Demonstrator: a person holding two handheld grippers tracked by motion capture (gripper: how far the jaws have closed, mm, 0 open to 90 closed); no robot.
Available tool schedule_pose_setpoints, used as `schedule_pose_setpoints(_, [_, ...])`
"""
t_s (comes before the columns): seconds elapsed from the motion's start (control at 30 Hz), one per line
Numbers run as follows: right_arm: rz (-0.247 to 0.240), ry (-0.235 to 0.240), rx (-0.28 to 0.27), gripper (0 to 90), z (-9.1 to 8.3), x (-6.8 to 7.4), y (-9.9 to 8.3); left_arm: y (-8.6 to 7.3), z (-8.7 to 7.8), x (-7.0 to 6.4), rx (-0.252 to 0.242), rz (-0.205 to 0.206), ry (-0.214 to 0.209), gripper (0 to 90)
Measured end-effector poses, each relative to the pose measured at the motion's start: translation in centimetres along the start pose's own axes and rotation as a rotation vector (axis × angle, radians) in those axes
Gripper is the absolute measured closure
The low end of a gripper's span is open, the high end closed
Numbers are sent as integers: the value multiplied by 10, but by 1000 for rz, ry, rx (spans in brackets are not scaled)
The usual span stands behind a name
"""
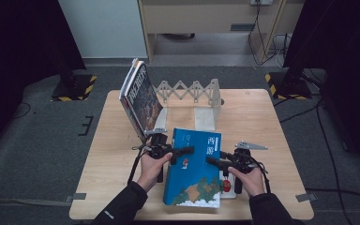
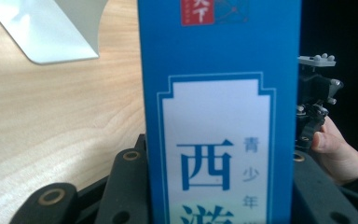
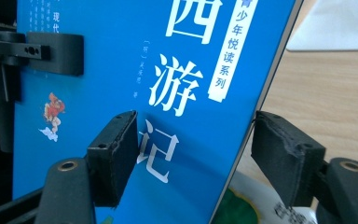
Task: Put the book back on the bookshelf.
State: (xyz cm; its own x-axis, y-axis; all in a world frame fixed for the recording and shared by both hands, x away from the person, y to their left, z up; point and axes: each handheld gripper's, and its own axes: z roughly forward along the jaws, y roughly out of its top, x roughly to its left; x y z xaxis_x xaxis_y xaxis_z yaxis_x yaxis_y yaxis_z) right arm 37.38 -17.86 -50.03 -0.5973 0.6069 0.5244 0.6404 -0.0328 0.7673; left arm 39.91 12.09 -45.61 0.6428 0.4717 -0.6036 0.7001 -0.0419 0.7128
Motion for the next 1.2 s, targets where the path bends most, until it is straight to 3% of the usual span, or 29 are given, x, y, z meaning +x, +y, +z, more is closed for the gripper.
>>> schedule_pose_setpoints(0.07, [9,9,28,259,3,0,-3,-1,0,1,0,-3,3,610])
schedule_pose_setpoints(0.23, [8,8,89,274,5,0,-6,-5,2,3,12,-14,8,607])
schedule_pose_setpoints(0.6, [2,1,89,325,2,2,-4,-8,5,0,-10,-5,27,593])
schedule_pose_setpoints(0.93, [-33,16,141,328,5,5,-3,-12,9,4,17,-44,15,587])
schedule_pose_setpoints(1.2, [-53,15,118,316,4,5,-3,-12,7,3,14,-66,20,606])
